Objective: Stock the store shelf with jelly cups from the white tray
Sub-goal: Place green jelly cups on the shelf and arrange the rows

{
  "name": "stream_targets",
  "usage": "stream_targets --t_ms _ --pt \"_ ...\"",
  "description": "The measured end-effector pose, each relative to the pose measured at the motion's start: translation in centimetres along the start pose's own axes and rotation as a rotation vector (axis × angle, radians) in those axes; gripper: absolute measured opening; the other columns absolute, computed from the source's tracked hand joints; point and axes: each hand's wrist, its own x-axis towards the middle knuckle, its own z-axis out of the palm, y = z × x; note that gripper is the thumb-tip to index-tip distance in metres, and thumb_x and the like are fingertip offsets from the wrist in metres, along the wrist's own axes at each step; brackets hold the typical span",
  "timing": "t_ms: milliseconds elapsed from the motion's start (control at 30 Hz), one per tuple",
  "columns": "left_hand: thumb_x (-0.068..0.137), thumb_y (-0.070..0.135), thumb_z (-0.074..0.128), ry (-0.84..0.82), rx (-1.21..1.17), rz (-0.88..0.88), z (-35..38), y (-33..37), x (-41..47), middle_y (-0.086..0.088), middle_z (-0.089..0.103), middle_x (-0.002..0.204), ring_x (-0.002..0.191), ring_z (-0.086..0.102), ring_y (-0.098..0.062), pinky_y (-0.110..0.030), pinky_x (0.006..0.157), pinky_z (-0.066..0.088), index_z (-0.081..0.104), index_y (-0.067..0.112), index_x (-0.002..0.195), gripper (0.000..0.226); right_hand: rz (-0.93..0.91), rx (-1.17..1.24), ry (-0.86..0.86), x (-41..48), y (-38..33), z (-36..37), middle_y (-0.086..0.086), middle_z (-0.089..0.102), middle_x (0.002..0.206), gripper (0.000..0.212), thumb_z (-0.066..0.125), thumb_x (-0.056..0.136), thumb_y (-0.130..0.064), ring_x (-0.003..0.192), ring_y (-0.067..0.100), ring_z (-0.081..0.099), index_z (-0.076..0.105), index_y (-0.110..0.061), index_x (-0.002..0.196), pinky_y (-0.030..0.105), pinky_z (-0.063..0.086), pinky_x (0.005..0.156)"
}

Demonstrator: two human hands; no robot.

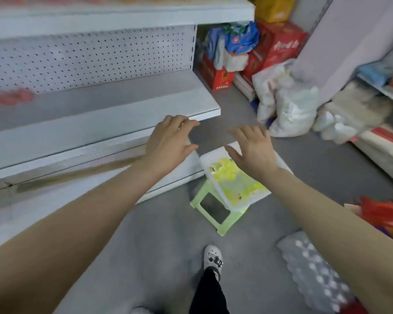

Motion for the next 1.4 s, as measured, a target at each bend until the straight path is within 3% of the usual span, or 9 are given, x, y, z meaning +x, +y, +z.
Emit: stream_targets --t_ms 333,533,633,867,1067,1233,1400 --pt "0.074 0.03 0.081 -0.238 -0.135 -0.046 20.2 6.5 5.1 -0.005 0.06 0.113 0.101 0.055 -0.03 -0.043 0.084 0.05 0.061 0.017 0.122 0.053 0.192 0.058 -0.366 -8.0 16.6 10.4 0.003 0.065 0.111 0.045 0.051 0.09 -0.044 0.101 0.032 0.06 0.06 -0.017 0.126 0.045 0.042 0.087" --pt "0.069 0.024 0.084 -0.415 -0.185 -0.153 30.8 8.0 4.1 -0.008 0.063 0.112 0.102 0.059 -0.033 -0.041 0.083 0.05 0.064 0.014 0.119 0.055 0.253 0.114 -0.54 -12.0 22.1 18.1 0.006 0.065 0.113 0.048 0.071 0.082 -0.032 0.101 0.034 0.06 0.062 -0.016 0.126 0.047 0.041 0.088" --pt "0.069 0.024 0.085 -0.485 -0.195 -0.182 35.2 8.1 3.3 -0.008 0.063 0.112 0.103 0.059 -0.032 -0.042 0.082 0.052 0.064 0.013 0.12 0.056 0.309 0.102 -0.671 -13.9 23.8 21.9 0.008 0.065 0.117 0.054 0.077 0.078 -0.029 0.105 0.036 0.06 0.061 -0.017 0.128 0.048 0.042 0.09" --pt "0.072 0.026 0.083 -0.611 -0.211 -0.218 44.2 8.4 2.1 -0.005 0.062 0.111 0.102 0.057 -0.03 -0.041 0.088 0.051 0.061 0.015 0.12 0.055 0.294 0.062 -0.935 -15.9 26.0 30.7 -0.002 0.055 0.139 0.052 0.058 0.092 -0.044 0.135 0.028 0.038 0.048 -0.028 0.141 0.042 0.026 0.106" --pt "0.073 0.036 0.078 -0.7 -0.227 -0.21 49.2 9.0 1.8 -0.004 0.062 0.11 0.104 0.054 -0.029 -0.039 0.091 0.048 0.06 0.016 0.119 0.054 0.195 0.021 -1.054 -15.9 26.3 36.0 -0.003 0.063 0.127 0.055 0.054 0.089 -0.056 0.139 0.028 0.03 0.049 -0.028 0.136 0.045 0.019 0.11" --pt "0.07 0.045 0.078 -0.794 -0.202 -0.219 52.6 9.7 1.0 -0.004 0.063 0.109 0.109 0.054 -0.031 -0.041 0.096 0.045 0.062 0.015 0.118 0.059 0.104 -0.019 -1.061 -16.2 26.1 37.7 0.006 0.068 0.118 0.068 0.057 0.087 -0.058 0.137 0.029 0.035 0.037 -0.018 0.139 0.047 0.019 0.111" --pt "0.071 0.052 0.074 -0.803 -0.121 -0.243 53.9 10.5 0.7 -0.003 0.064 0.103 0.105 0.053 -0.03 -0.04 0.1 0.039 0.067 0.016 0.111 0.054 0.162 0.016 -1.079 -16.5 26.1 38.3 0.005 0.071 0.107 0.065 0.058 0.087 -0.052 0.134 0.027 0.038 0.036 -0.015 0.136 0.044 0.021 0.109"
